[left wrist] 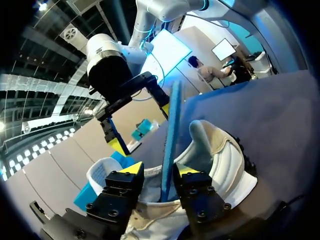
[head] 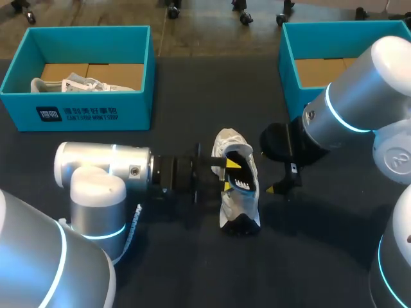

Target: Take the shoe out of the shoebox, open the shoe tongue, remove and reinsert the insole, then place the shoe into the shoebox

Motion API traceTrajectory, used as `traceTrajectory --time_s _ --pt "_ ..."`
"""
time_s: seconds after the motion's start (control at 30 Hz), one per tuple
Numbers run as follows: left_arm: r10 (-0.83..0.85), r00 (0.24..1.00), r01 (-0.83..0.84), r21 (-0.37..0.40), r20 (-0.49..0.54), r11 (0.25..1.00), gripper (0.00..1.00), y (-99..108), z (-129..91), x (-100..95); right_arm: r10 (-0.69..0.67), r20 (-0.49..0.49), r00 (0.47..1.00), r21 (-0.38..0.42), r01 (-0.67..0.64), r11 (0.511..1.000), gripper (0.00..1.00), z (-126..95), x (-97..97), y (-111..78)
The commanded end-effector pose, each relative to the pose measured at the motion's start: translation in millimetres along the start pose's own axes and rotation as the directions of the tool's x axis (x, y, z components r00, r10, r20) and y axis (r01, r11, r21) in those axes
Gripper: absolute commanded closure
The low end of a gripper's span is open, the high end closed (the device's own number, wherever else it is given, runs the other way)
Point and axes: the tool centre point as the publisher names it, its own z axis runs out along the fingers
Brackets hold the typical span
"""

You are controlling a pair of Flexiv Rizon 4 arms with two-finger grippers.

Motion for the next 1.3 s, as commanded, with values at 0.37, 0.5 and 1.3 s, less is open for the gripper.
traceTrajectory --time_s 0.37,0.5,1.3 --pt "0.006 1.000 -0.006 0.012 0.007 1.000 0.51 -24 -9 7.3 0.000 0.003 1.000 0.000 0.000 1.000 0.00 0 1.3 -0.3" --pt "-0.001 1.000 0.001 0.016 0.000 1.000 0.69 -23 -7 11.3 0.000 0.003 1.000 0.000 0.000 1.000 0.00 0 1.3 -0.3" --pt "0.063 0.997 -0.063 -0.012 -0.035 0.998 1.00 10 8 4.2 0.000 0.003 1.000 0.000 0.000 1.000 0.00 0 1.3 -0.3"
